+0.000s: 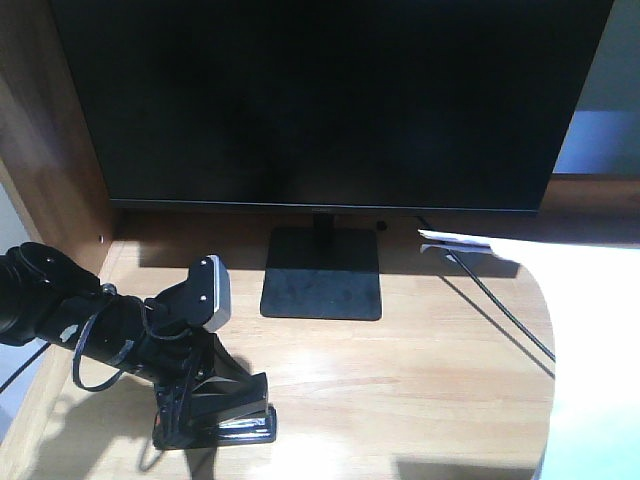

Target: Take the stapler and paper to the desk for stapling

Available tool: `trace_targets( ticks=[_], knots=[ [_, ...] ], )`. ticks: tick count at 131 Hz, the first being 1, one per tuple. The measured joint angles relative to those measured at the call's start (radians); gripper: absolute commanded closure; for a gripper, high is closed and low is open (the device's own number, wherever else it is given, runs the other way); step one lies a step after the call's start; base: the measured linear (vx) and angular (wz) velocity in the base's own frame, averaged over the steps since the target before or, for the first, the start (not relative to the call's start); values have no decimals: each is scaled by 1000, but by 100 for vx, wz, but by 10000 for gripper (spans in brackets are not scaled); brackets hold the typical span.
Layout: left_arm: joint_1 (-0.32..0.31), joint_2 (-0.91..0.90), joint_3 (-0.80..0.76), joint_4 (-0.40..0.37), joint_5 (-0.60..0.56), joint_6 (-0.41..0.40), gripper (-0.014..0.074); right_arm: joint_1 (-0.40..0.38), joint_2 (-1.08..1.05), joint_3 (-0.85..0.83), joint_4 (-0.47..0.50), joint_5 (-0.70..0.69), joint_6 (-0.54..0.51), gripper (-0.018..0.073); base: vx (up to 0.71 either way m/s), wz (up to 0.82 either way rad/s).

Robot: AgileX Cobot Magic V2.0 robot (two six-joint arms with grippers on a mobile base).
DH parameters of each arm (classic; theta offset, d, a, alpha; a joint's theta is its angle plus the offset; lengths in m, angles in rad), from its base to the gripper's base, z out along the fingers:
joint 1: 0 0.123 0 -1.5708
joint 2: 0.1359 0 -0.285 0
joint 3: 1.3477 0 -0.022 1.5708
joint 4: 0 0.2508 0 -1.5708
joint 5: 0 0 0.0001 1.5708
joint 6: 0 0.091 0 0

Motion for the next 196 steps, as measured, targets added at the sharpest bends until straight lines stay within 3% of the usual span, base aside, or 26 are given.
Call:
trace_targets(
  ticks=[166,196],
  knots=[
    [0,0,0,0,0,0,603,0,0,0,0,-1,0,565,0,0],
    [0,0,0,0,0,0,603,0,11,-12,0,80,0,564,0,0]
  ],
)
